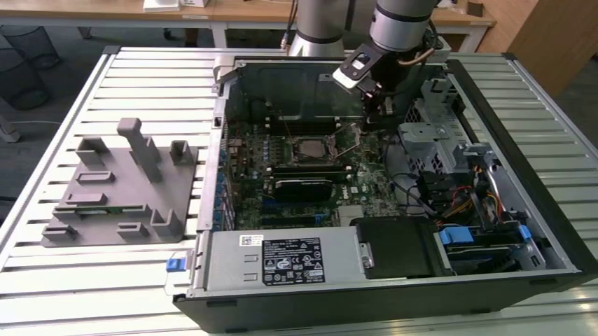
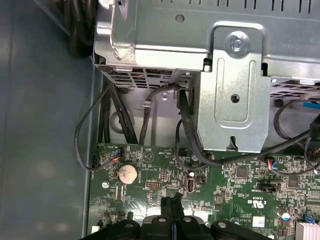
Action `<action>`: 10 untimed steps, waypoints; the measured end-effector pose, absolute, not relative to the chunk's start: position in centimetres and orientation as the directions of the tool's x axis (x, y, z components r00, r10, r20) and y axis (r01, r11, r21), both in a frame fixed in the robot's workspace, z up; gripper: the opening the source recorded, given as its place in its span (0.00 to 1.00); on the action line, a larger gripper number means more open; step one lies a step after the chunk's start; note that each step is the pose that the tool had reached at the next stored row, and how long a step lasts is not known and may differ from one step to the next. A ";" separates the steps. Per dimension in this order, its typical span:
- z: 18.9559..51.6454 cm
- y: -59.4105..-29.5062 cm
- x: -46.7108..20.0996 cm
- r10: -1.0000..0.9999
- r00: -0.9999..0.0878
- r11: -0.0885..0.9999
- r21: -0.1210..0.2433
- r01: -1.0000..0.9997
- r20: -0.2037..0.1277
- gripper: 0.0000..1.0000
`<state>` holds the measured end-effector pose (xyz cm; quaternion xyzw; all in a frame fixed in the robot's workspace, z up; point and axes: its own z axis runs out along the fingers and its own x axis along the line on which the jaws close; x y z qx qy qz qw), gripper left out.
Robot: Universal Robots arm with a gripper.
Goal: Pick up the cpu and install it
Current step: 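Close the cpu cover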
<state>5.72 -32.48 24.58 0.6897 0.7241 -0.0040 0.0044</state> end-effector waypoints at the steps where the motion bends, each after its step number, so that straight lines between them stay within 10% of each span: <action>1: 24.5 -32.5 5.7 0.999 -0.049 0.049 0.000 0.999 -0.012 0.11; 10: 24.0 -32.5 4.8 0.999 -0.049 0.049 0.000 0.999 -0.012 0.11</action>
